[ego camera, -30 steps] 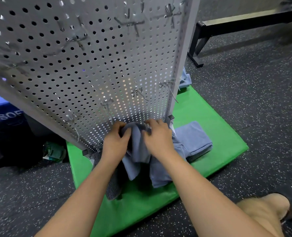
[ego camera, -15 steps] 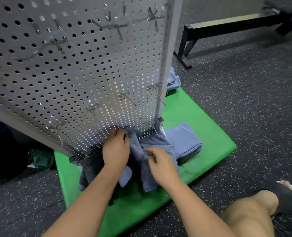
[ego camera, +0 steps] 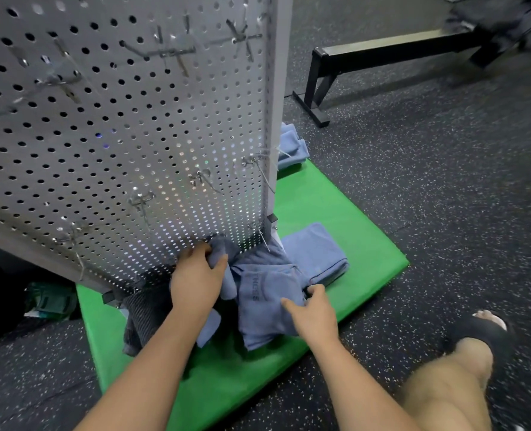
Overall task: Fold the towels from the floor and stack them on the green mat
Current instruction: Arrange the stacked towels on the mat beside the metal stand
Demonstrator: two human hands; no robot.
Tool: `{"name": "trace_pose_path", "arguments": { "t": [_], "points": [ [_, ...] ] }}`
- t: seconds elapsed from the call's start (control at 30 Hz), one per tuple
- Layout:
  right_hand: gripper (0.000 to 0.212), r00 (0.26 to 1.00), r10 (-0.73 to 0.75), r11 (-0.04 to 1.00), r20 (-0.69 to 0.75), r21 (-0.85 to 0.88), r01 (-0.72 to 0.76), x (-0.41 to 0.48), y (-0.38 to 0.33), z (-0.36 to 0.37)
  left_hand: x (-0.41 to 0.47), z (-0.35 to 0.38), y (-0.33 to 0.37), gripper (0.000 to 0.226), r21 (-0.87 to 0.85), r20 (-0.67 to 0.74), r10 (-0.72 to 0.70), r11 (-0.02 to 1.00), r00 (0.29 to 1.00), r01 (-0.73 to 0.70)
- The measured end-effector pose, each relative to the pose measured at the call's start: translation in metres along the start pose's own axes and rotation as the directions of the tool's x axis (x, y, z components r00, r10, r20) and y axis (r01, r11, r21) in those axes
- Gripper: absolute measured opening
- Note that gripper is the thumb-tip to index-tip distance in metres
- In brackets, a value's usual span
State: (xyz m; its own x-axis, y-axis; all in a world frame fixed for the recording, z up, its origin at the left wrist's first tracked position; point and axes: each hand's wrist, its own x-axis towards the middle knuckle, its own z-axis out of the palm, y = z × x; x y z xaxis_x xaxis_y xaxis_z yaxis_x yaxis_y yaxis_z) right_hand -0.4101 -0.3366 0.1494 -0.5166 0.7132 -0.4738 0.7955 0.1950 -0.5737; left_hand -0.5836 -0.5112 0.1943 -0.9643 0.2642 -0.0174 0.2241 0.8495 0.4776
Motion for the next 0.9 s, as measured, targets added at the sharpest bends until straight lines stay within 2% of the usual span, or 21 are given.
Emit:
{"name": "trace_pose_path", "arguments": {
  "t": [0.07, 0.13, 0.2, 0.4, 0.47, 0.57, 0.7, 0.73, 0.8, 0.87, 0.9],
  "points": [
    [0.050, 0.999, -0.002, 0.999, 0.042, 0.047, 0.000, 0.002, 0.000, 0.000, 0.003, 0.003, 0.007, 0.036, -0.078, 0.031, -0.080, 0.994, 0.996, 0.082],
    [0.039, 0.997, -0.017, 0.994, 0.075, 0.107, 0.009, 0.003, 0.001, -0.001, 0.005, 0.007, 0.015, 0.042, -0.164, 0.152, -0.229, 0.954, 0.961, 0.253],
    [0.035, 0.993, -0.036, 0.988, 0.115, 0.154, 0.018, 0.003, 0.001, -0.003, 0.005, 0.011, 0.018, 0.047, -0.237, 0.258, -0.301, 0.902, 0.918, 0.362],
    [0.027, 0.987, -0.095, 0.973, 0.131, 0.221, 0.064, -0.003, -0.012, -0.007, -0.002, 0.014, 0.014, 0.055, -0.260, 0.226, -0.312, 0.894, 0.923, 0.366],
    [0.023, 0.985, -0.119, 0.971, 0.126, 0.222, 0.088, -0.007, -0.019, -0.007, -0.009, 0.013, 0.011, 0.059, -0.293, 0.154, -0.270, 0.906, 0.951, 0.305],
    [0.023, 0.981, -0.163, 0.961, 0.110, 0.243, 0.132, -0.013, -0.027, -0.006, -0.027, 0.008, 0.012, 0.061, -0.325, 0.010, -0.137, 0.936, 0.990, 0.133],
    [0.017, 0.980, -0.184, 0.936, 0.069, 0.316, 0.154, -0.018, -0.038, -0.006, -0.058, -0.004, 0.026, 0.056, -0.292, -0.181, 0.077, 0.948, 0.980, -0.129],
    [0.015, 0.980, -0.188, 0.927, 0.068, 0.342, 0.154, -0.019, -0.042, -0.006, -0.066, -0.006, 0.029, 0.051, -0.305, -0.160, 0.123, 0.938, 0.979, -0.167],
    [0.013, 0.977, -0.202, 0.900, 0.073, 0.406, 0.155, -0.021, -0.047, -0.009, -0.080, -0.006, 0.037, 0.045, -0.388, 0.013, 0.192, 0.905, 0.981, -0.172],
    [0.012, 0.972, -0.218, 0.858, 0.086, 0.492, 0.149, -0.024, -0.050, -0.012, -0.091, -0.003, 0.043, 0.050, -0.458, 0.203, 0.255, 0.878, 0.945, -0.138],
    [0.012, 0.971, -0.222, 0.844, 0.093, 0.517, 0.144, -0.025, -0.051, -0.014, -0.096, -0.002, 0.046, 0.053, -0.487, 0.253, 0.267, 0.866, 0.930, -0.116]
  ]
}}
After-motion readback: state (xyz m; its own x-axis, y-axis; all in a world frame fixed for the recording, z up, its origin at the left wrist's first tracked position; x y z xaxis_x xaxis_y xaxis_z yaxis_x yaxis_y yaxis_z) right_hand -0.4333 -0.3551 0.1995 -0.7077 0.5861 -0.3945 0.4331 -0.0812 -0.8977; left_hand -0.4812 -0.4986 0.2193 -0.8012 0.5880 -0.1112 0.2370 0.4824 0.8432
